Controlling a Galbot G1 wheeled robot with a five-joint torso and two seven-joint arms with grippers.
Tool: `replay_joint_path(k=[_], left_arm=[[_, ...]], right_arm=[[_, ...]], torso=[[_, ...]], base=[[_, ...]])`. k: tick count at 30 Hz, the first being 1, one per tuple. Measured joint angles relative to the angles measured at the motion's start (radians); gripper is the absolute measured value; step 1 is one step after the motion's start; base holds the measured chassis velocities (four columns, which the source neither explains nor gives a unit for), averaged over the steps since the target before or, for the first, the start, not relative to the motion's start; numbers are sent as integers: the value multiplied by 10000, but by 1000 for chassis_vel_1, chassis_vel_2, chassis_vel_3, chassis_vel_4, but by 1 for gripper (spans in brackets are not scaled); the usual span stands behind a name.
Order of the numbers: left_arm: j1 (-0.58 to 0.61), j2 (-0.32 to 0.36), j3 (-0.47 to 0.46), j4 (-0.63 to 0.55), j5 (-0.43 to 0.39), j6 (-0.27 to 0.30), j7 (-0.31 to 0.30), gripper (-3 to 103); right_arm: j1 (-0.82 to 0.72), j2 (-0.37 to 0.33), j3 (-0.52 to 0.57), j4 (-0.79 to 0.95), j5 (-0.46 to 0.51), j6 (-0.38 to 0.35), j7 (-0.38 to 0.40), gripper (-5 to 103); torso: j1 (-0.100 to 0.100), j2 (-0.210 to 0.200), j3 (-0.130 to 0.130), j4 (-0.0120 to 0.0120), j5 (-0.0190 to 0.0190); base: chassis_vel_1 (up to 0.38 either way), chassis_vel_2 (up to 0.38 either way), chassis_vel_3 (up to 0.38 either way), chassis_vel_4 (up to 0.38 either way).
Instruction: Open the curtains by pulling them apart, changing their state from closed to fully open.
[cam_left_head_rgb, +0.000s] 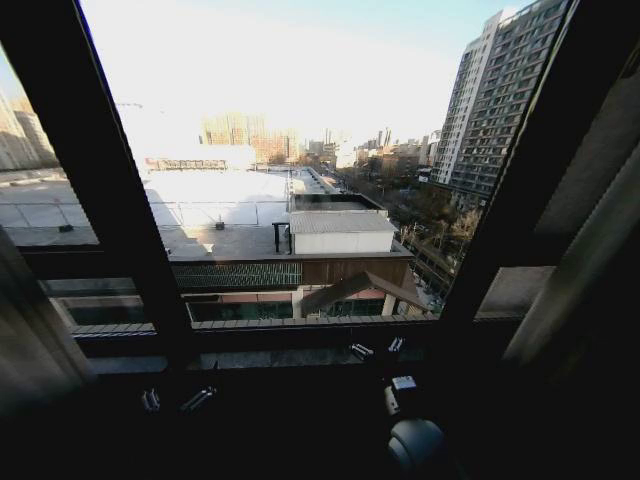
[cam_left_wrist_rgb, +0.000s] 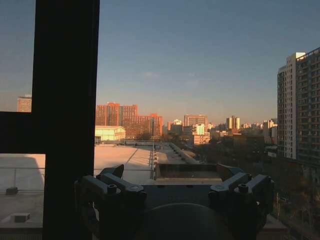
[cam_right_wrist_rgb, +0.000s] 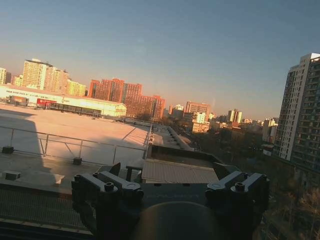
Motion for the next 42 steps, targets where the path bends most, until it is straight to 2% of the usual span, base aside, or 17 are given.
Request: replay_joint_path(k=[15, 18, 28, 34, 42], left_arm=[[-82, 66, -7, 67, 1, -27, 22, 100], [-128, 89, -13, 120, -12, -28, 22, 100], [-222, 131, -46, 228, -56, -28, 23, 100], [-267, 144, -58, 307, -71, -76, 12, 100], [-456, 285, -135, 411, -171, -58, -231, 100]], right_arm=[[3, 106, 23, -188, -196, 181, -103, 100], [12, 111, 22, -234, -204, 185, -126, 100], [16, 144, -57, -358, -419, 249, -217, 100], [33, 169, -185, -482, -598, 549, -237, 100], [125, 189, -162, -569, -600, 588, -238, 100]], torso=[[1, 1, -2, 0, -8], [2, -1, 1, 0, 3], [1, -1, 0, 0, 0], [2, -1, 1, 0, 0], [2, 0, -1, 3, -9]], base=[[321, 386, -319, -387], [327, 396, -319, -388], [304, 382, -300, -402], [311, 392, -319, -412], [195, 197, -179, -202]])
